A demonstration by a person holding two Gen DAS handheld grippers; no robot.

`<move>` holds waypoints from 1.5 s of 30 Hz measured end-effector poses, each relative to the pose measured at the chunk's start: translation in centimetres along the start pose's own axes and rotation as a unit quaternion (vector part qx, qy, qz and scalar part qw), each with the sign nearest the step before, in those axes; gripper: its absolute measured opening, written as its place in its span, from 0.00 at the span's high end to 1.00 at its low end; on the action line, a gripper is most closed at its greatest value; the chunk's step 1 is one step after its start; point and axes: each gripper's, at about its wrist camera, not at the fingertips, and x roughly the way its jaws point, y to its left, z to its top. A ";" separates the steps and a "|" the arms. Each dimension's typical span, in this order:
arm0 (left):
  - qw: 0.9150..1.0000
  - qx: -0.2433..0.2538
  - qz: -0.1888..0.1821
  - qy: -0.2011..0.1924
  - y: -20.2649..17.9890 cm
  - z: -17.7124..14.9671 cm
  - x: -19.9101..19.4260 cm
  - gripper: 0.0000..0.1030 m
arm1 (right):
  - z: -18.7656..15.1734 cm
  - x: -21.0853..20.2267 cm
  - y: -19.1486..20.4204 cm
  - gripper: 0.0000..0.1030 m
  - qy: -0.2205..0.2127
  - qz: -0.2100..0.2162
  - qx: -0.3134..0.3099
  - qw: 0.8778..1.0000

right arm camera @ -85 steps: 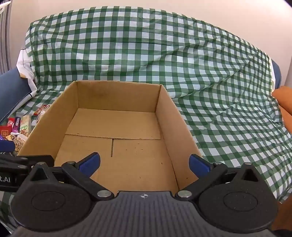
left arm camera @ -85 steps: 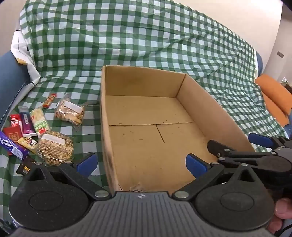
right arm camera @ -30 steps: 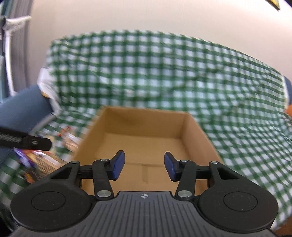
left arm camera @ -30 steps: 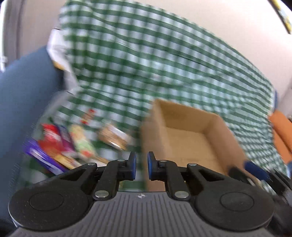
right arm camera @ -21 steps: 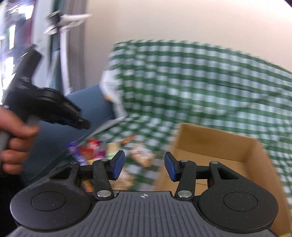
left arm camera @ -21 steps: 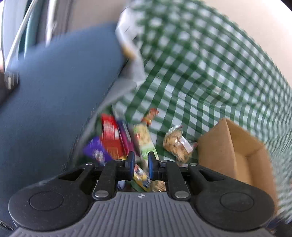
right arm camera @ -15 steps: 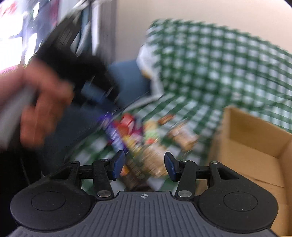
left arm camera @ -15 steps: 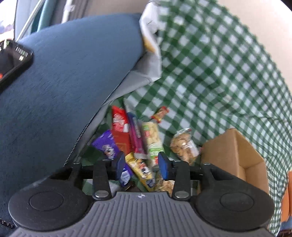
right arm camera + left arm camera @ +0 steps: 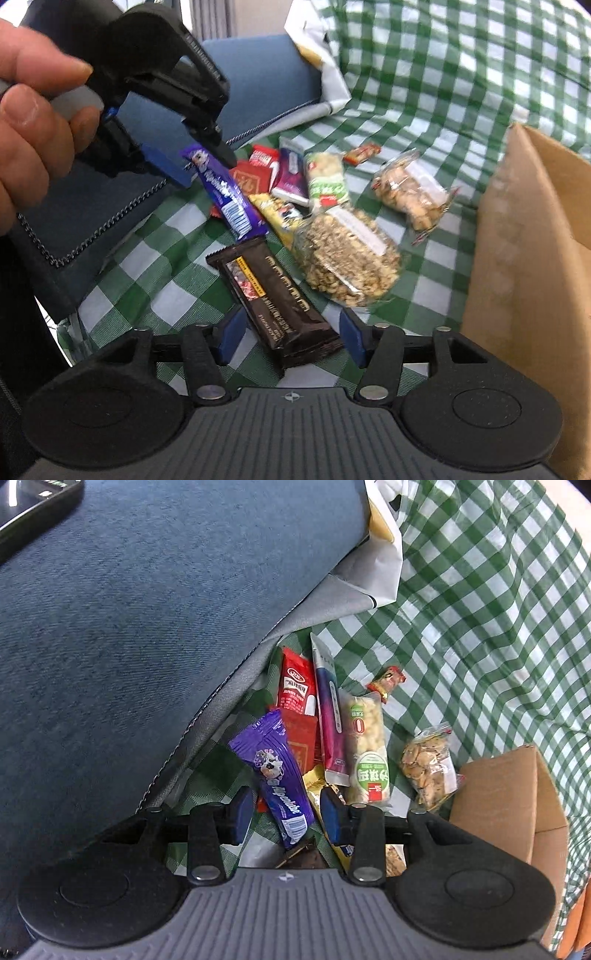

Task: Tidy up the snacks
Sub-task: 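Grasp the purple chocolate bar with the left tool while the right tool grasps the dark brown bar, then lift the purple bar with the left tool while the right tool lifts the brown bar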

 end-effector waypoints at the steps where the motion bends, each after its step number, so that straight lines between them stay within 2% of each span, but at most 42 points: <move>1: 1.000 0.003 0.002 0.000 -0.1 0.0 0.2 0.58 | 0.0 0.4 0.1 0.38 0.005 0.004 -0.002 1.000; 4: 1.000 0.013 0.009 0.000 -0.6 0.0 0.7 0.58 | -0.2 1.8 0.3 0.31 0.010 -0.001 -0.009 1.000; 6: 1.000 0.023 0.016 -0.001 -1.0 0.0 1.0 0.62 | 0.0 2.3 0.3 0.31 0.012 -0.003 -0.008 1.000; 10: 0.998 0.054 0.032 -0.006 -1.9 0.0 1.5 0.84 | 0.0 3.1 -0.1 0.30 0.020 -0.005 0.002 1.000; 12: 0.996 0.080 0.042 -0.013 -2.5 -0.1 1.4 0.87 | 0.0 3.3 -0.3 0.30 0.018 -0.004 0.001 1.000; 13: 0.995 0.093 0.043 -0.019 -2.8 -0.2 1.2 0.88 | 0.0 3.3 -0.2 0.32 0.018 -0.003 -0.001 1.000; 14: 0.994 0.103 0.041 -0.025 -3.1 -0.3 1.0 0.88 | 0.0 3.1 -0.1 0.40 0.015 -0.002 -0.004 1.000; 15: 0.992 0.113 0.039 -0.034 -3.4 -0.5 0.6 0.88 | 0.0 3.0 0.0 0.43 0.011 -0.004 -0.008 1.000; 17: 0.989 0.132 0.036 -0.048 -3.9 -0.7 0.0 0.88 | 0.0 2.2 0.3 0.55 -0.002 -0.015 -0.017 1.000; 18: 0.989 0.137 0.033 -0.053 -4.1 -0.9 -0.4 0.88 | 0.0 1.6 0.3 0.56 -0.005 -0.017 -0.018 1.000; 22: 0.985 0.153 0.013 -0.072 -4.4 -1.7 -1.9 0.88 | -0.2 -0.6 1.0 0.71 -0.018 -0.026 -0.026 0.999; 24: 0.984 0.163 0.005 -0.079 -4.5 -2.1 -2.6 0.88 | -0.4 -1.5 1.6 0.72 -0.015 -0.039 -0.029 0.999; 26: 0.982 0.175 -0.005 -0.077 -4.5 -2.6 -3.2 0.88 | -0.8 -2.3 2.0 0.97 -0.009 -0.052 -0.027 0.998; 28: 0.980 0.185 -0.023 -0.062 -4.3 -3.0 -3.4 0.88 | -1.1 -3.0 1.9 0.97 0.005 -0.070 -0.014 0.997; 31: 0.978 0.201 -0.053 -0.036 -4.2 -3.7 -3.7 0.88 | -1.7 -4.0 1.7 0.97 0.019 -0.073 0.005 0.997; 34: 0.974 0.215 -0.066 -0.013 -4.1 -4.4 -3.7 0.88 | -2.1 -4.5 1.5 0.93 0.020 -0.059 0.020 0.998; 36: 0.973 0.223 -0.059 -0.005 -4.2 -4.8 -3.4 0.88 | -2.1 -4.6 1.2 0.75 0.011 -0.050 0.020 0.998; 37: 0.973 0.227 -0.054 -0.002 -4.2 -4.9 -3.3 0.88 | -2.0 -4.5 1.1 0.57 0.004 -0.049 0.018 0.999; 38: 0.972 0.228 -0.048 0.003 -4.3 -5.0 -3.0 0.88 | -1.9 -4.4 1.0 0.46 -0.002 -0.047 0.016 0.999; 42: 0.971 0.237 -0.025 0.029 -4.3 -5.3 -1.6 0.88 | -1.2 -2.9 1.1 0.33 -0.001 -0.033 0.002 0.999; 45: 0.971 0.234 -0.012 0.040 -4.1 -5.2 -0.7 0.88 | -1.0 -1.5 0.8 0.30 0.007 -0.037 -0.002 0.999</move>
